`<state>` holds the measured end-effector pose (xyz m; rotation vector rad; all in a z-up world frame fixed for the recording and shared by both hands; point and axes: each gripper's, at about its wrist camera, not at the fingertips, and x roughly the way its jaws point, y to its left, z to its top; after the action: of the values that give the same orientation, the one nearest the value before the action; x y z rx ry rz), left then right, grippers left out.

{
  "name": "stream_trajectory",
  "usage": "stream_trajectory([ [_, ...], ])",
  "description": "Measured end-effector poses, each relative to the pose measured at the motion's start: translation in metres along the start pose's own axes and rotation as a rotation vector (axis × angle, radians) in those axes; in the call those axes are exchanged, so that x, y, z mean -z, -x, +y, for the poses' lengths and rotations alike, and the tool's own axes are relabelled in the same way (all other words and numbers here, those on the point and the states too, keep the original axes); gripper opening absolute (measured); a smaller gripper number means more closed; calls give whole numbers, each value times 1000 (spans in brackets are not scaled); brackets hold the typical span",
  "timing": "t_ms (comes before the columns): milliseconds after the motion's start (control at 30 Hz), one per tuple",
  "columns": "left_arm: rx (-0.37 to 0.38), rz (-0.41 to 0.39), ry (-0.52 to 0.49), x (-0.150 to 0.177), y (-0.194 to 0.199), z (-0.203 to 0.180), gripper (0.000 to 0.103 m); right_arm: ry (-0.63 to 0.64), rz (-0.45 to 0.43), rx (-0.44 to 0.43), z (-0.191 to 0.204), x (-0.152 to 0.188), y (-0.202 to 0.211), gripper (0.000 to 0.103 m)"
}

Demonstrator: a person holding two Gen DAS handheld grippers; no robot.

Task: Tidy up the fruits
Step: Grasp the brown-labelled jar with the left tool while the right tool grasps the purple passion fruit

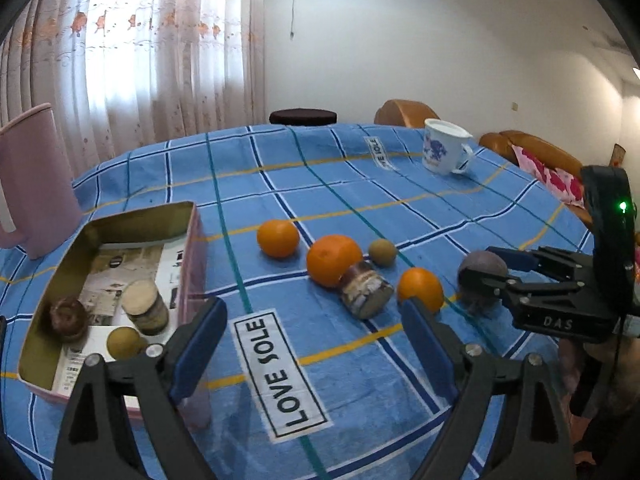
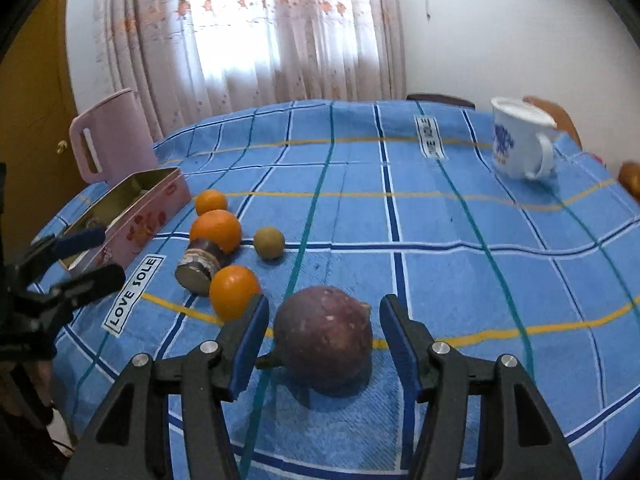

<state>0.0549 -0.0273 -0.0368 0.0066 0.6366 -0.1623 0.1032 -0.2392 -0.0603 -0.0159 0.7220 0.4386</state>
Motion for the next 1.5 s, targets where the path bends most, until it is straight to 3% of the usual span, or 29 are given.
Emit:
stream_trajectory([
  [100,2,8,0,-2,-5,-3,91,-8,58,-18,2,1,-12,59],
  [133,4,9,-1,-2,-6,-4,91,-11,69,-25,2,0,-14,52],
  [200,7,10,-5,-2,-6,-7,91,0,71,-27,4,1,-14,51],
  [600,53,89,25,-10,-31,-12,90,-8,-17,3,14,-25,-9,51],
  [700,49,97,33,-15,-36,-14,89,12,-49,52,18,-35,-7,51],
  [767,48,110,38,-17,-41,-15,85,17,-64,75,20,-40,-7,51],
  [833,54,130,52,-18,-47,-14,75,22,-78,97,19,-43,-8,51],
  [1100,106,199,83,-18,-64,-13,65,21,-81,104,18,-44,-18,51],
  [1233,157,201,101,-17,-65,-13,48,45,-63,80,24,-43,-21,51],
  [1500,189,147,159,-15,-52,-1,46,63,-94,76,27,-41,-16,51],
])
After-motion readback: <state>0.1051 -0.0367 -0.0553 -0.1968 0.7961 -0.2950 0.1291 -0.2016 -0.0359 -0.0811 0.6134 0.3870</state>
